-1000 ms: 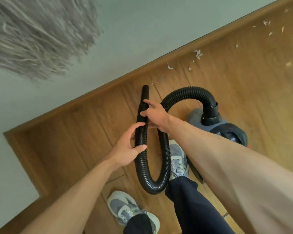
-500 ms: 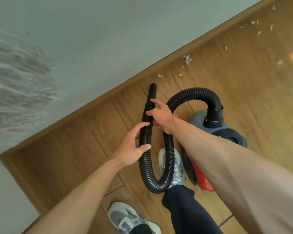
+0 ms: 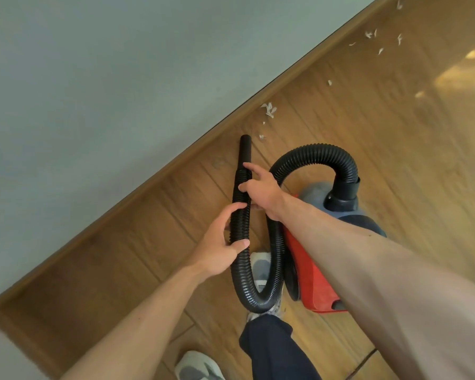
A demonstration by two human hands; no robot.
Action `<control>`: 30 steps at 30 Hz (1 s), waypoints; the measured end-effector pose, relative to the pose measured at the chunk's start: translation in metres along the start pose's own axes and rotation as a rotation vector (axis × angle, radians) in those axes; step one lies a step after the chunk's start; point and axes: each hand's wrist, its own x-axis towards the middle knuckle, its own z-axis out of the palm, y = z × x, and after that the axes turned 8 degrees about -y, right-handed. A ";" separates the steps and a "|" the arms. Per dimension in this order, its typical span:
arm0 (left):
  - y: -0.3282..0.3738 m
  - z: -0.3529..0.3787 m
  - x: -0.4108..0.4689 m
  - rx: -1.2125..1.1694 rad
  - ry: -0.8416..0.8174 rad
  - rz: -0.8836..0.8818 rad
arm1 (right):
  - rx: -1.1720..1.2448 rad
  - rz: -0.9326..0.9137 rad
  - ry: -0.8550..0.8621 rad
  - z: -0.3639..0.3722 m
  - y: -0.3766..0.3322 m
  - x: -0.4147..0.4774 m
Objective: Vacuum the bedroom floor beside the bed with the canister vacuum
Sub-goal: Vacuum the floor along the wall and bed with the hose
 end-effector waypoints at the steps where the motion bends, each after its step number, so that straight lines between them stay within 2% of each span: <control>1: 0.004 0.002 0.003 0.009 -0.003 -0.003 | 0.012 0.001 0.006 -0.004 -0.002 0.001; 16: 0.050 0.029 0.025 0.077 -0.092 -0.053 | 0.086 0.080 0.058 -0.058 -0.014 -0.004; 30: 0.032 -0.020 -0.009 -0.017 0.084 -0.150 | -0.075 0.084 -0.131 0.019 -0.036 0.007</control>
